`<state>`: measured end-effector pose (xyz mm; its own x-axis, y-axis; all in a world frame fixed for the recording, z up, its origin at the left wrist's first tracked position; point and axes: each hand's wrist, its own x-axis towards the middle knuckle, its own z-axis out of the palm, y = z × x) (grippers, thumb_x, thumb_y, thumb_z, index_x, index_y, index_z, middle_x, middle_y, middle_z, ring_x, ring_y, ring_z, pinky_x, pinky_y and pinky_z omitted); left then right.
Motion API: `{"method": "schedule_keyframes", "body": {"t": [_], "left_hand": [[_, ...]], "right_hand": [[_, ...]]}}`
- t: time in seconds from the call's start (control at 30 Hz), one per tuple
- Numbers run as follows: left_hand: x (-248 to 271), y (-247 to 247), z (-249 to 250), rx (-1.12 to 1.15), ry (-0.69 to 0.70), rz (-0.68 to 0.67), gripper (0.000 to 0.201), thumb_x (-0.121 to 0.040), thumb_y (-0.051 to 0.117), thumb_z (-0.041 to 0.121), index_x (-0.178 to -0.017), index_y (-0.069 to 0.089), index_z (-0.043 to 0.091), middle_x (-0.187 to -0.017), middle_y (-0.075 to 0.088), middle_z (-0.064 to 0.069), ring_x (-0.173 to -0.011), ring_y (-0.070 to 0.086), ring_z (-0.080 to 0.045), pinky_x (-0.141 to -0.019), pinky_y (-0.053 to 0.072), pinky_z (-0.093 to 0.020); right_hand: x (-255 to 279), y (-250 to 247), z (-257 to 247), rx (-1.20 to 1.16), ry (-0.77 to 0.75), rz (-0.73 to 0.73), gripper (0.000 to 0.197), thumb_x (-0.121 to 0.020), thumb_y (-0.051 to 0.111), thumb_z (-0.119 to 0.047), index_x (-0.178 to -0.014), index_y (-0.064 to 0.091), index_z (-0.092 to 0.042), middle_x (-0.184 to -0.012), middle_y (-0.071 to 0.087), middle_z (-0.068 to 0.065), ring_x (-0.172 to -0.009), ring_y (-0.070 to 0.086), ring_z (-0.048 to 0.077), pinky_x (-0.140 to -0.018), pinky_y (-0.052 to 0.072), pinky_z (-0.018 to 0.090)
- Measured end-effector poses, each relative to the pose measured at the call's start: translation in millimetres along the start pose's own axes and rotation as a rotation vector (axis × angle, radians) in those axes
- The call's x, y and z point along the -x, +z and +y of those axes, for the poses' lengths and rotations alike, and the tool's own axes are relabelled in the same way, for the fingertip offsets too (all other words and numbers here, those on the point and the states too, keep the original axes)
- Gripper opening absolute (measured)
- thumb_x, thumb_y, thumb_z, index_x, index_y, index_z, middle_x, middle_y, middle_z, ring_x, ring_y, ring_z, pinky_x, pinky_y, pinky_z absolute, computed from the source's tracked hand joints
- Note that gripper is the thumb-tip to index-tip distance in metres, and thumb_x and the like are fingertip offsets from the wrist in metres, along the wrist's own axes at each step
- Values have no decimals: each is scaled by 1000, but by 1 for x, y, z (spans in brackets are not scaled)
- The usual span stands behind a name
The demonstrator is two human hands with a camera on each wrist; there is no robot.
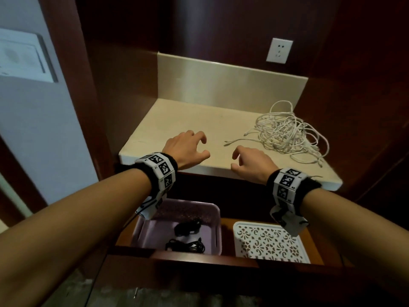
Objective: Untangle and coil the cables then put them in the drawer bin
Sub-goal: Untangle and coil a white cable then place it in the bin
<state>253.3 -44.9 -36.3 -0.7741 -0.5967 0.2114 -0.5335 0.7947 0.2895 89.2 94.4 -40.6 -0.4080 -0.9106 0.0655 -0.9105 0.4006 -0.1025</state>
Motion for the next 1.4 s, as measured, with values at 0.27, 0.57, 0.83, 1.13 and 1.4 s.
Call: {"method": "schedule_keyframes", "body": {"t": [0.27, 0.57, 0.83, 1.13, 1.4], "left_hand": [[-41, 16, 58, 26, 115, -5, 40, -85, 52, 49, -121, 51, 30, -117, 57, 0, -106, 54, -23, -84, 44, -36], [-89, 32, 111, 20, 171, -24, 41, -85, 52, 48, -122, 51, 30, -118, 58, -1, -105, 55, -23, -83, 44, -35], [-134, 45, 143, -4, 150, -15, 42, -85, 50, 53, -120, 51, 30, -117, 59, -1, -102, 56, -23, -80, 45, -35], [-157, 61, 148, -14, 72, -32, 42, -85, 54, 49, -122, 52, 28, -118, 58, -2, -105, 55, -24, -81, 44, -36], [-171, 57, 104, -26, -49, -78, 38, -85, 59, 40, -121, 53, 29, -117, 58, -2, -105, 54, -24, -82, 43, -35]], "right_hand": [[11, -17, 54, -85, 166, 33, 29, -95, 52, -36, -118, 51, -18, -104, 64, 5, -98, 59, 27, -82, 48, 39], [12, -36, 117, -104, 237, 45, 30, -96, 52, -36, -119, 51, -18, -104, 62, 6, -94, 57, 25, -78, 47, 37], [-6, -39, 167, -111, 218, 37, 28, -95, 54, -33, -117, 53, -17, -109, 63, 5, -98, 58, 25, -80, 48, 36], [-37, -24, 186, -133, 148, 68, 28, -93, 54, -23, -121, 55, -20, -122, 59, 0, -108, 56, 19, -94, 48, 39], [-88, -21, 161, -169, -21, -47, 37, -92, 54, -12, -129, 56, -15, -124, 61, 4, -113, 57, 22, -93, 44, 32]]}}
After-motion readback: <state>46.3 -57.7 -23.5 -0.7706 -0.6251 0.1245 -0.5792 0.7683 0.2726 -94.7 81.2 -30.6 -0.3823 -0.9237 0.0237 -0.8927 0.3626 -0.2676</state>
